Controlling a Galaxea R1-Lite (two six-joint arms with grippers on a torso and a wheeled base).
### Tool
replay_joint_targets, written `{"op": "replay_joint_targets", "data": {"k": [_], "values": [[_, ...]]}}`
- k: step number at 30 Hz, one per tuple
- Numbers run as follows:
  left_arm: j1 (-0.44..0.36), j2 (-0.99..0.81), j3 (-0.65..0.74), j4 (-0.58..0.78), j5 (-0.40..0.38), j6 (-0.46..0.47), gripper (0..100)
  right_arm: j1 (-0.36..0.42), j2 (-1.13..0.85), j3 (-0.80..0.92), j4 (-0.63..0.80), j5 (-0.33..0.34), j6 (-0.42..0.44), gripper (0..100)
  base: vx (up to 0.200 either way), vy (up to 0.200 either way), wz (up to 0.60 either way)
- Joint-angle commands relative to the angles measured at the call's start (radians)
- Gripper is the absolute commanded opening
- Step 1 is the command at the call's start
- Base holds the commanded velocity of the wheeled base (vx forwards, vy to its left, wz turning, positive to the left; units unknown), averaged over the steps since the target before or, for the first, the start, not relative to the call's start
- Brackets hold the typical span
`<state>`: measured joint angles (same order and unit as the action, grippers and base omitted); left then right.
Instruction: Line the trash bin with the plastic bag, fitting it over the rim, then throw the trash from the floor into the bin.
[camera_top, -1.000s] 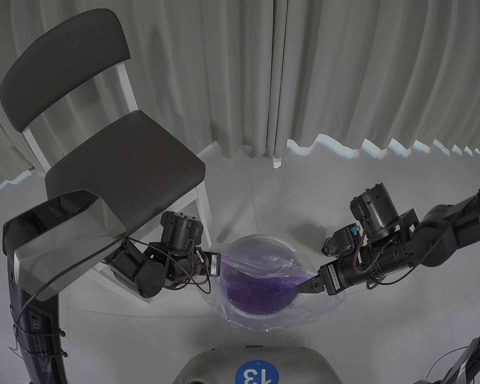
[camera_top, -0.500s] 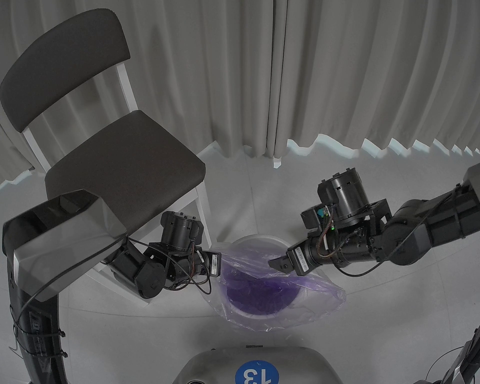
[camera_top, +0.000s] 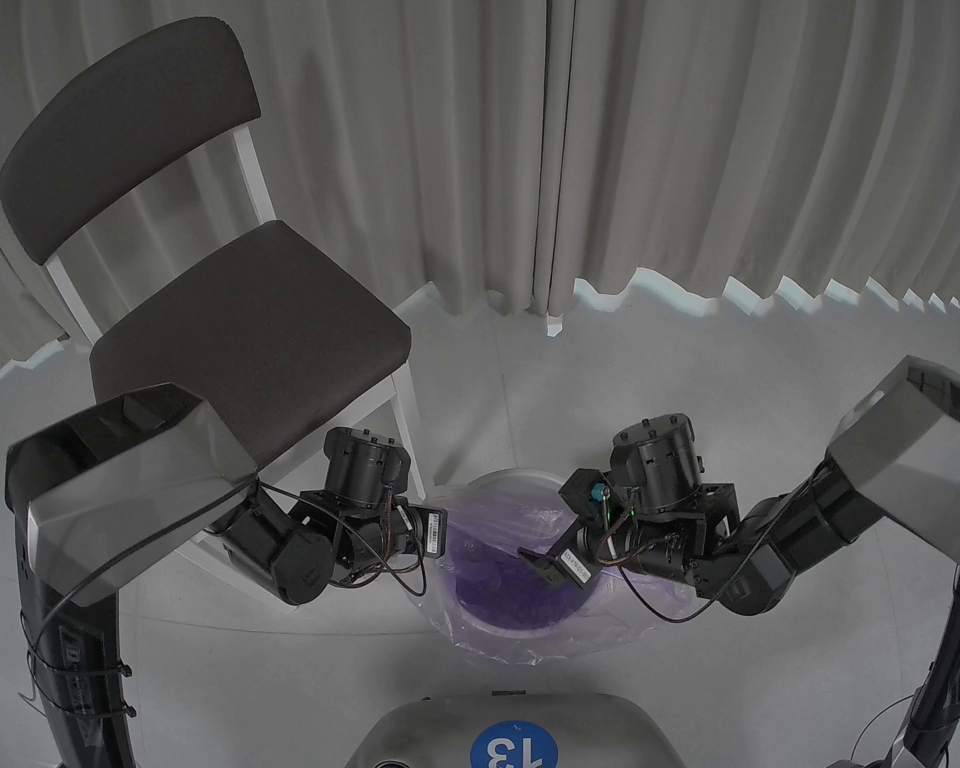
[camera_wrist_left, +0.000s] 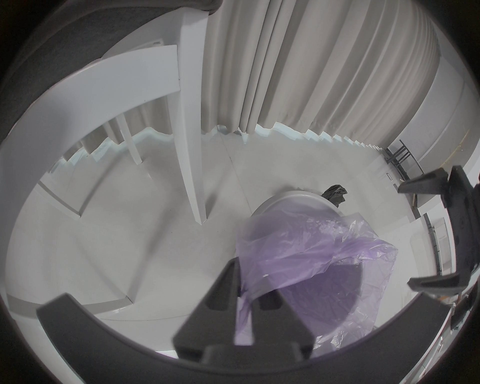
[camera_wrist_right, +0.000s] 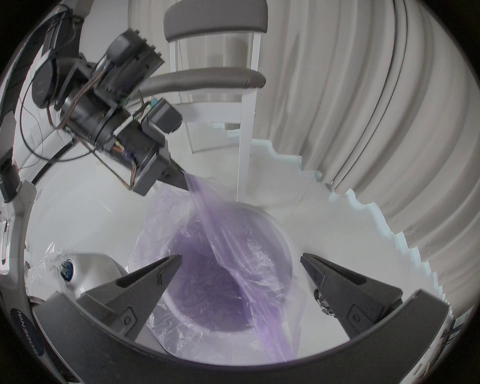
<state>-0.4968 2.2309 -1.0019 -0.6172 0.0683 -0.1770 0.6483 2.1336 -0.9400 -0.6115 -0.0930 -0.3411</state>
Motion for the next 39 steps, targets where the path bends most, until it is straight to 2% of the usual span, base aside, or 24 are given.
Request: {"op": "replay_joint_targets", "data": {"k": [1, 6, 7, 11, 16, 18, 23, 26, 32, 33, 35, 39], "values": [[0.001, 0.010, -0.001, -0.001, -0.002, -0.001, 100, 0.001, 0.037, 0.009, -0.001, -0.002, -0.001, 100, 0.000, 0.000, 0.00], [0.007, 0.012, 0.003, -0.001, 0.001, -0.002, 100, 0.001, 0.048, 0.009, -0.001, -0.005, -0.016, 100, 0.000, 0.000, 0.00], [0.012, 0.004, 0.017, -0.001, 0.002, -0.001, 100, 0.001, 0.052, 0.009, -0.008, -0.008, -0.058, 100, 0.000, 0.000, 0.00], [0.014, -0.007, 0.049, -0.001, 0.013, 0.014, 100, 0.002, 0.052, 0.007, -0.010, -0.036, -0.093, 100, 0.000, 0.000, 0.00], [0.030, 0.029, 0.049, -0.006, 0.087, 0.077, 100, 0.002, 0.048, 0.015, -0.011, -0.040, -0.098, 100, 0.000, 0.000, 0.00], [0.044, 0.061, 0.048, -0.049, 0.119, 0.114, 100, 0.002, 0.045, 0.018, -0.011, -0.042, -0.098, 100, 0.000, 0.000, 0.00], [0.053, 0.085, 0.068, -0.125, 0.116, 0.119, 100, 0.002, 0.046, 0.020, -0.011, -0.042, -0.098, 100, 0.000, 0.000, 0.00], [0.055, 0.075, 0.078, -0.122, 0.102, 0.113, 100, 0.005, 0.048, 0.018, -0.010, -0.042, -0.098, 100, 0.000, 0.000, 0.00], [0.092, -0.008, 0.121, -0.113, 0.027, 0.110, 100, 0.011, 0.048, 0.020, -0.010, -0.042, -0.098, 100, 0.000, 0.000, 0.00], [0.113, -0.056, 0.152, -0.110, -0.028, 0.103, 100, 0.010, 0.045, 0.020, -0.010, -0.042, -0.098, 100, 0.000, 0.000, 0.00], [0.136, -0.097, 0.177, -0.095, -0.085, 0.085, 100, 0.011, 0.045, 0.020, -0.010, -0.042, -0.098, 100, 0.000, 0.000, 0.00], [0.169, -0.152, 0.195, -0.038, -0.133, 0.047, 100, 0.011, 0.046, 0.020, -0.010, -0.045, -0.096, 100, 0.000, 0.000, 0.00]]}}
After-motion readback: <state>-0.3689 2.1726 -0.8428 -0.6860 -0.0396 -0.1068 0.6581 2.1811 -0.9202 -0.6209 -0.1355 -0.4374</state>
